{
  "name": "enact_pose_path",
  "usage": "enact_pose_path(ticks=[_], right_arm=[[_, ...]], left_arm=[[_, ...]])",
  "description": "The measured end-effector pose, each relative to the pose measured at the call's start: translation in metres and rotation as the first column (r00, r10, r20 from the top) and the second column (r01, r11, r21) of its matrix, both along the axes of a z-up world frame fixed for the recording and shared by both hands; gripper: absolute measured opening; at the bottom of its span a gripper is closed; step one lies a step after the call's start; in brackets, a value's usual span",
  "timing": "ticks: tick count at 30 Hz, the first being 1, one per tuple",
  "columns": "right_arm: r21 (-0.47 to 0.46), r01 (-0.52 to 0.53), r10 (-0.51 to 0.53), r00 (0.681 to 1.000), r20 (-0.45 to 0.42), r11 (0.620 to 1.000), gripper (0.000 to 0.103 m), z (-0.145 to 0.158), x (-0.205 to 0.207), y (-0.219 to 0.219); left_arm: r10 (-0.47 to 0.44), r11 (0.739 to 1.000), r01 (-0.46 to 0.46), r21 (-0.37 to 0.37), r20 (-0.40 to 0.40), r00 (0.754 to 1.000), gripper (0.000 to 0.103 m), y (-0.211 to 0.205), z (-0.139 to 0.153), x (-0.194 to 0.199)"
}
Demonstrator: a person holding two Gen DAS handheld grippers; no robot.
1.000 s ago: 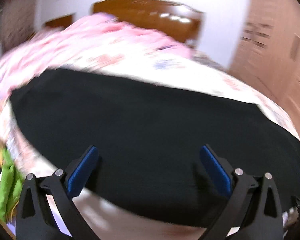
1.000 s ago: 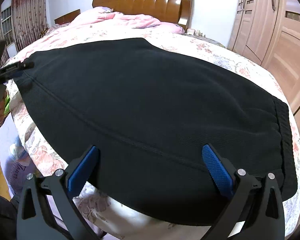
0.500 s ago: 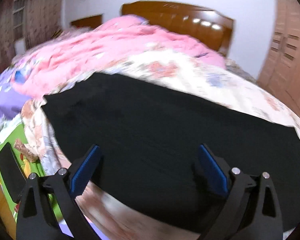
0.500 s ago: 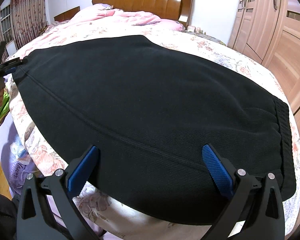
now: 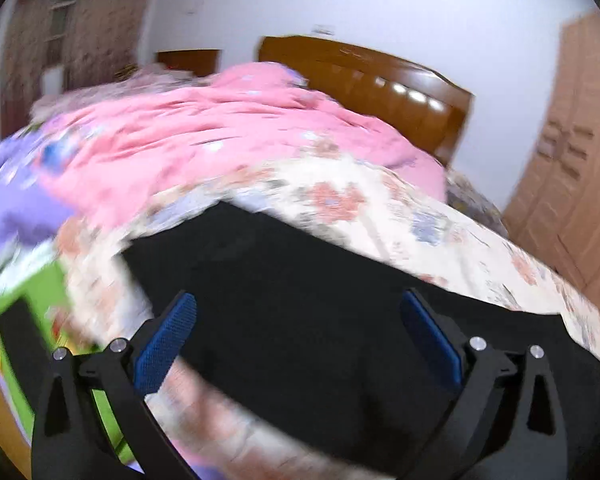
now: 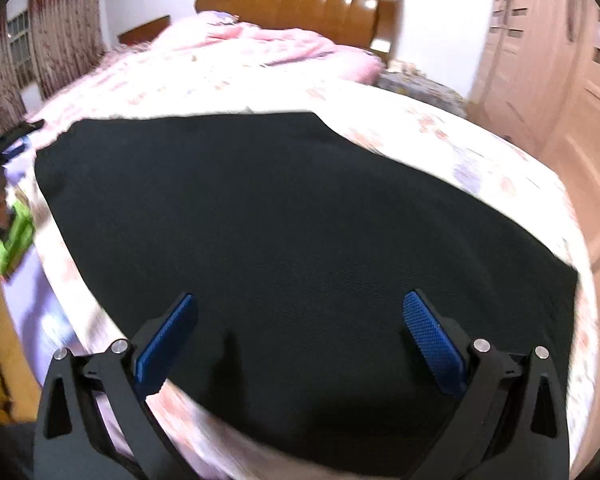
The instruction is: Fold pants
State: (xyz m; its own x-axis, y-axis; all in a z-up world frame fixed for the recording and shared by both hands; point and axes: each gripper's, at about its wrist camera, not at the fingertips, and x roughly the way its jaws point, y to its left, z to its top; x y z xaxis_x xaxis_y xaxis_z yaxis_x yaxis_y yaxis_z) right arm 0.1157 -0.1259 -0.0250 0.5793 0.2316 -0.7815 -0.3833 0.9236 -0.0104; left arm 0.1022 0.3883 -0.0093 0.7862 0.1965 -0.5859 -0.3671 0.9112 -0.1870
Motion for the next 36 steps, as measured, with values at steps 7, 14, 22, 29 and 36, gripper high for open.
enact_pose_path(ticks=[7,14,22,29,36], right_arm=[[-0.001,-0.209,0.208,0.977,-0.04,0.978,0.099,-0.001,0.072,0.13],[-0.014,-0.343,0.335,0.925,-0.18,0.939,0.099,-0.034,0.13,0.232],[-0.013,-0.303,0.3,0.949,-0.096,0.953,0.099,-0.047,0.139,0.229],[-0.02,-0.221,0.218,0.971,-0.095,0.975,0.099,-0.037,0.117,0.226],[-0.037,-0.215,0.211,0.974,-0.086,0.976,0.099,-0.049,0.114,0.224]], left_arm=[[-0.133,0.987,0.148,0.055,-0.217,0.967,0.102,-0.046,-0.029,0.114],[-0.104,0.994,0.097,-0.041,-0.266,0.958,0.102,-0.015,-0.077,0.136],[-0.097,0.995,0.095,-0.02,-0.261,0.96,0.102,-0.01,-0.083,0.137],[-0.081,0.997,0.081,-0.009,-0.243,0.967,0.102,-0.011,-0.074,0.127],[0.06,0.991,-0.054,-0.121,0.049,0.997,0.102,0.029,-0.009,0.007]])
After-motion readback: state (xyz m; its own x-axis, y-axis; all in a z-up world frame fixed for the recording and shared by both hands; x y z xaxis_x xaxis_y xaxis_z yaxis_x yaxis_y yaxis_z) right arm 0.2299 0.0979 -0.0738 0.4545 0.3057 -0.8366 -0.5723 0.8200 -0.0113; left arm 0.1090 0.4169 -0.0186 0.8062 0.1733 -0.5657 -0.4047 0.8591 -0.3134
